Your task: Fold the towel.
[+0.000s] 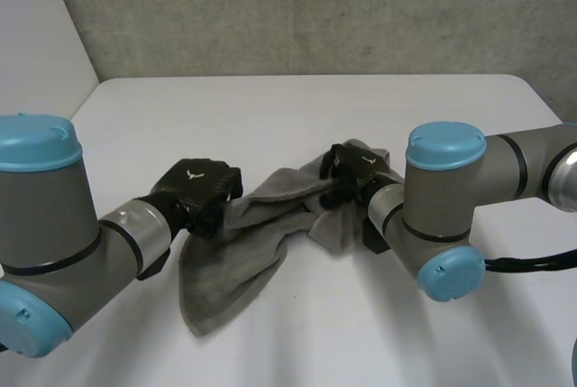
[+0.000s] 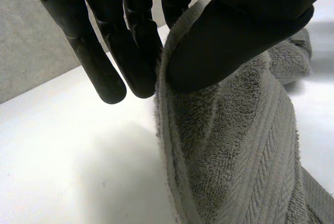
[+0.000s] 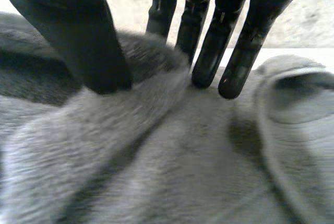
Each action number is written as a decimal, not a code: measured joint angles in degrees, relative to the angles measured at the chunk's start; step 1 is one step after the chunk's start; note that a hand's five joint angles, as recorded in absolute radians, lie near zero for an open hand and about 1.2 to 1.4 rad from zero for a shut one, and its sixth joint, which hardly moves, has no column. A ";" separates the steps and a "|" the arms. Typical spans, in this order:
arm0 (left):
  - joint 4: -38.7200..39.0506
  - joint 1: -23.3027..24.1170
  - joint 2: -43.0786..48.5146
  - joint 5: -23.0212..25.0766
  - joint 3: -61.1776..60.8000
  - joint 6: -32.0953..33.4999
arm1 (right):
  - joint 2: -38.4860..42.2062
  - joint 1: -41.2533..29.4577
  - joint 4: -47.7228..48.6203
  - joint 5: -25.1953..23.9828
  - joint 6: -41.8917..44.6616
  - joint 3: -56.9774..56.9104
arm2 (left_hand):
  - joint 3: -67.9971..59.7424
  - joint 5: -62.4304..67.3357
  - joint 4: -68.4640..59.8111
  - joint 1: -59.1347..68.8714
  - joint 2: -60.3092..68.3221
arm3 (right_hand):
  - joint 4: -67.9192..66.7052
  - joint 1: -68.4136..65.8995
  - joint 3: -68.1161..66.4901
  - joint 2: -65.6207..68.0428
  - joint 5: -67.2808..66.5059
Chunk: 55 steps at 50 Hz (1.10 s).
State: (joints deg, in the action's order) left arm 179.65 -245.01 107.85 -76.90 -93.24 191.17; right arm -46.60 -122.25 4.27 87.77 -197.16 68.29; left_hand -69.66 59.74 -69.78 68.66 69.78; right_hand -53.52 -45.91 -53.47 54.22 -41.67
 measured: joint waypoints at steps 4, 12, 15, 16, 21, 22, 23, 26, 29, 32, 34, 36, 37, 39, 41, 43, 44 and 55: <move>0.97 -0.09 0.02 -0.13 -0.63 0.05 | -2.82 1.36 0.18 2.53 2.91 1.84 | 0.00 0.00 0.00 0.00 0.00 | -13.83 -9.53 -13.63 12.83 -13.46; 3.81 0.03 1.73 -0.24 -0.73 0.13 | -10.79 5.74 0.15 -1.42 8.89 6.12 | 0.00 0.00 0.00 0.00 0.00 | -14.63 -9.53 -14.24 13.06 -13.69; 6.32 0.12 4.59 -0.40 0.86 0.25 | -12.75 6.70 -1.23 -6.37 16.22 6.40 | 0.00 0.00 0.00 0.00 0.00 | -14.63 -9.53 -14.24 13.06 -13.69; 6.88 0.14 5.30 -0.44 1.45 0.31 | -12.92 6.76 -1.62 -7.13 17.97 6.21 | 0.00 -0.01 0.00 0.00 0.00 | -14.64 -9.53 -14.24 13.06 -13.70; 9.96 0.07 9.54 -0.60 6.60 0.93 | -12.91 6.66 -3.44 -8.71 27.91 3.65 | 0.00 0.00 0.00 0.02 0.00 | -14.81 -9.53 -14.25 13.06 -13.82; 9.96 0.07 9.54 -0.60 6.60 0.93 | -12.91 6.66 -3.44 -8.71 27.91 3.65 | 0.00 0.00 0.00 0.02 0.00 | -14.81 -9.53 -14.25 13.06 -13.82; 11.00 -0.01 10.81 -0.72 9.29 1.29 | -12.79 6.60 -3.58 -8.54 29.93 2.72 | 0.00 -0.01 0.00 0.03 0.00 | -14.81 -9.53 -14.25 13.06 -13.82; 13.50 -0.14 12.33 -1.46 15.37 2.11 | -12.06 6.35 -1.02 -6.63 38.23 -2.74 | -0.01 0.00 0.00 0.03 0.00 | -14.84 -9.53 -14.46 13.06 -13.84; 20.06 -0.19 11.68 -3.27 21.88 3.17 | -12.35 6.21 8.95 -4.33 45.78 -8.78 | -0.02 0.00 0.00 0.03 0.02 | -14.84 -9.53 -14.46 13.06 -13.92; 26.97 -0.18 9.41 -4.39 24.34 3.76 | -12.96 6.21 14.87 -3.58 48.37 -10.76 | -0.02 0.00 0.00 0.03 0.02 | -14.84 -9.53 -14.46 13.06 -13.92; 31.63 -0.17 7.65 -4.95 24.97 4.05 | -14.20 6.20 22.11 -3.11 50.33 -11.88 | -0.02 0.00 0.00 0.03 0.02 | -14.84 -9.53 -14.46 13.07 -13.92; 39.46 -0.20 3.78 -5.50 24.05 4.34 | -17.18 6.33 31.75 -3.07 51.13 -11.52 | -0.02 0.00 0.00 0.03 0.02 | -14.84 -9.53 -14.46 13.15 -13.93; 41.48 -0.20 2.36 -5.57 23.31 4.40 | -17.84 6.37 33.14 -3.24 51.04 -11.20 | -0.02 0.00 0.00 0.03 0.02 | -14.84 -9.53 -14.46 13.15 -13.93; 43.21 -0.22 0.99 -5.59 22.44 4.44 | -19.09 6.45 35.34 -3.72 50.68 -10.50 | -0.02 0.00 0.00 0.03 0.02 | -14.84 -9.53 -14.46 13.15 -13.92; 45.44 -0.32 -3.11 -5.47 18.82 4.55 | -21.63 6.64 35.89 -6.11 49.19 -8.19 | -0.02 0.02 0.00 0.03 0.02 | -14.84 -9.53 -14.46 13.15 -13.94; 44.17 -0.45 -4.24 -5.36 17.11 4.59 | -22.12 6.71 33.33 -7.48 48.67 -7.40 | -0.02 0.04 0.00 0.03 0.02 | -14.84 -9.53 -14.46 13.15 -13.94; 42.51 -0.58 -4.80 -5.28 15.78 4.66 | -22.22 6.74 30.41 -8.52 48.37 -6.89 | -0.02 0.04 0.00 0.03 0.02 | -14.84 -9.53 -14.46 13.15 -13.94; 18.26 -2.89 -3.37 -4.91 -1.51 13.02 | -14.00 7.11 -14.80 -16.00 54.33 -0.61 | -0.02 0.05 0.00 0.03 0.02 | -14.85 -9.54 -14.46 13.15 -14.90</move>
State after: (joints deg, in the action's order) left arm 197.90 -247.91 104.49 -81.81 -94.75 204.19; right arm -60.60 -115.14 -10.53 71.77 -142.83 67.68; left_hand -69.68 59.79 -69.78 68.69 69.80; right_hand -68.37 -55.44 -67.93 67.37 -56.57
